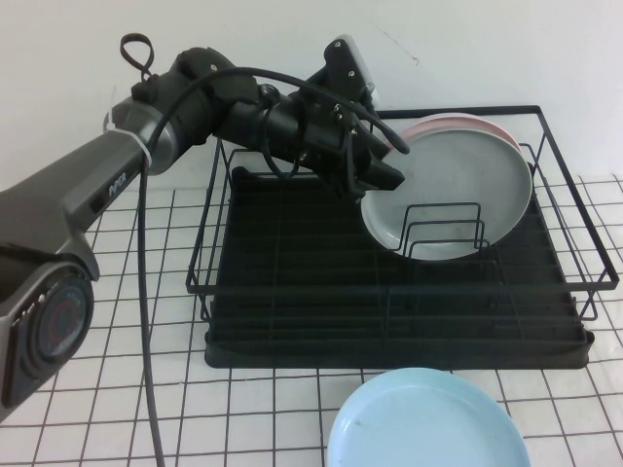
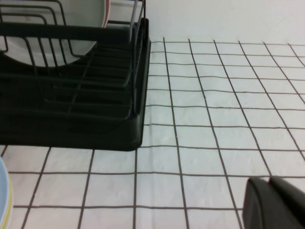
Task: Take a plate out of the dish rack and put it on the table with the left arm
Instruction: Grasp the plate from the shelf, then place the plate from the table
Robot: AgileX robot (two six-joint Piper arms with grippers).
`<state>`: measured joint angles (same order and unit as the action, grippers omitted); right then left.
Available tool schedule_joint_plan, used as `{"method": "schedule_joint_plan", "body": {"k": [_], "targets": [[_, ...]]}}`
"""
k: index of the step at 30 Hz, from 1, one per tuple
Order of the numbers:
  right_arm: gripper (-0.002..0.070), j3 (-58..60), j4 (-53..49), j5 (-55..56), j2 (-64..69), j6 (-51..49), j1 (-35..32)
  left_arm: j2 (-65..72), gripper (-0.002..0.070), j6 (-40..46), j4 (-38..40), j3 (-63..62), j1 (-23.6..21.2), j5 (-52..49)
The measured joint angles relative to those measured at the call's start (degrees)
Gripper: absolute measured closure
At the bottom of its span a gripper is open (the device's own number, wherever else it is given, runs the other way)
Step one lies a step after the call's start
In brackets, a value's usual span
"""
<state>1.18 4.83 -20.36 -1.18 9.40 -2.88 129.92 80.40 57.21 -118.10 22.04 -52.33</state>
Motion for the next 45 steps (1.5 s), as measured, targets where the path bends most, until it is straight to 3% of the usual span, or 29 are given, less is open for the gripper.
{"method": "schedule_joint_plan", "body": {"k": [8,10,13,14,33,39,45], "targets": [[0.0678,0.00,0.00,0.00,0.00,0.00,0.00,1.45,0.0365,1.85,2.96,0.00,0.00,0.93],[0.0678,0.00,0.00,0.00,0.00,0.00,0.00,1.70,0.0407,2.23,3.35,0.00,0.14,1.41],[0.0678,0.00,0.00,0.00,0.00,0.00,0.00,1.70,0.0547,2.46,3.48,0.00,0.17,2.40],[0.0678,0.00,0.00,0.00,0.00,0.00,0.00,1.70,0.0557,2.46,3.48,0.00,0.17,3.01],[0.0678,0.00,0.00,0.00,0.00,0.00,0.00,-7.88,0.0578,-2.16,3.11,0.00,0.29,4.65],[0.0678,0.00,0.00,0.00,0.00,0.00,0.00,-13.46,0.0610,-12.44,-1.20,0.00,0.50,1.94],[0.0678,0.00,0.00,0.00,0.00,0.00,0.00,-20.35,0.0610,-36.75,-12.07,0.00,0.58,-7.05]]}}
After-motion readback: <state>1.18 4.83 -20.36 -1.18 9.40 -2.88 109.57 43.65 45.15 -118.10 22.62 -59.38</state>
